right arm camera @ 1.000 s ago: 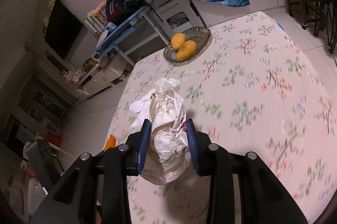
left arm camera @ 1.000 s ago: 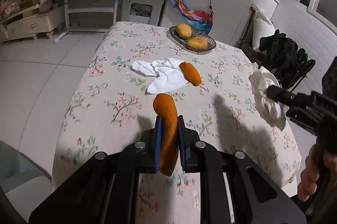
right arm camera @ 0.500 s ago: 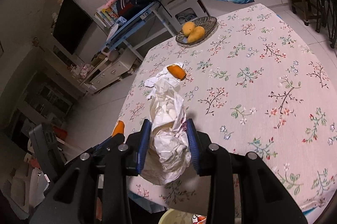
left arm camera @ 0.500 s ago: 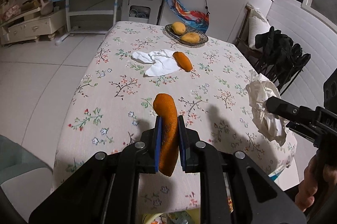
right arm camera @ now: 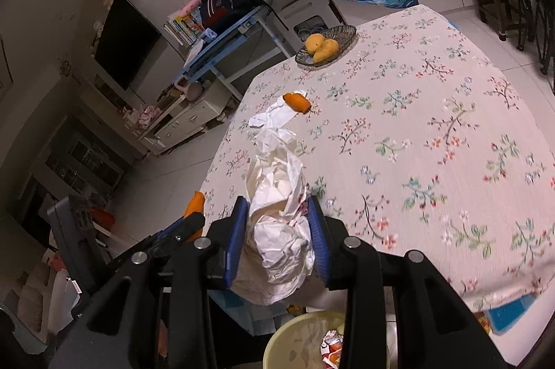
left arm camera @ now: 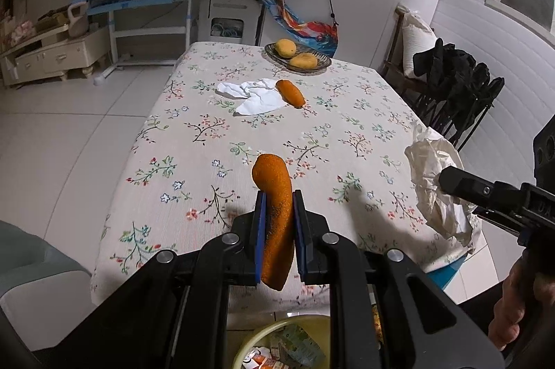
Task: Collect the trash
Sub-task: 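Carry the white paper and orange scrap with both tools to the basin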
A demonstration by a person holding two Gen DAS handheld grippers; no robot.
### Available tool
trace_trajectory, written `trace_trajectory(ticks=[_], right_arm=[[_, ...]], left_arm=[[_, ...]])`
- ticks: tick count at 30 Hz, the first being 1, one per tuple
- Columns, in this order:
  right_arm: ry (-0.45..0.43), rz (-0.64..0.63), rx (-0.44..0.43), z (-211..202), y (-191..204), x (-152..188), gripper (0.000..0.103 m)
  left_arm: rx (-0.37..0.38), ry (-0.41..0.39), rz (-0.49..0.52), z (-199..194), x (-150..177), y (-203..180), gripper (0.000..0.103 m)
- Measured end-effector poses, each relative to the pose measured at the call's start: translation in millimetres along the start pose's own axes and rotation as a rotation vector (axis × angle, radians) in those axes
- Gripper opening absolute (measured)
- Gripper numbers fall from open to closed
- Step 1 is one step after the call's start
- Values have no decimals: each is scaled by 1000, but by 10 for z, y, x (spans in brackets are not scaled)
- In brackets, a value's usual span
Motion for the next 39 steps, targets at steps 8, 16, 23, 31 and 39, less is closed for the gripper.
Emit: trace_trajectory(ticks=[8, 16, 23, 31, 39], right_arm=[[0, 3, -10, -84, 0, 134, 36], [22, -6, -18, -133, 37, 307, 36], [70, -28, -27, -172, 104, 561, 36], [174, -67, -15, -103, 177, 878, 37], [286, -99, 14, 10, 193, 1202, 38]], left_arm=[[-1, -11, 17, -144, 95, -54, 14], [2, -18, 34, -256, 184, -116, 14], [4, -19, 38, -315, 238, -131, 15], [8, -19, 47, -418, 359, -173, 15], [12, -22, 58, -523, 443, -219, 15]])
Point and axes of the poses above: each gripper's, at about its wrist camera, not at the fingertips, and z roughly the way its jaws point, y to its left, x to its underside, the point moved 4 cm from there along z, roughly the way its jaws point, and after that the axes turned 8 degrees about z, right-handed, at the moved point
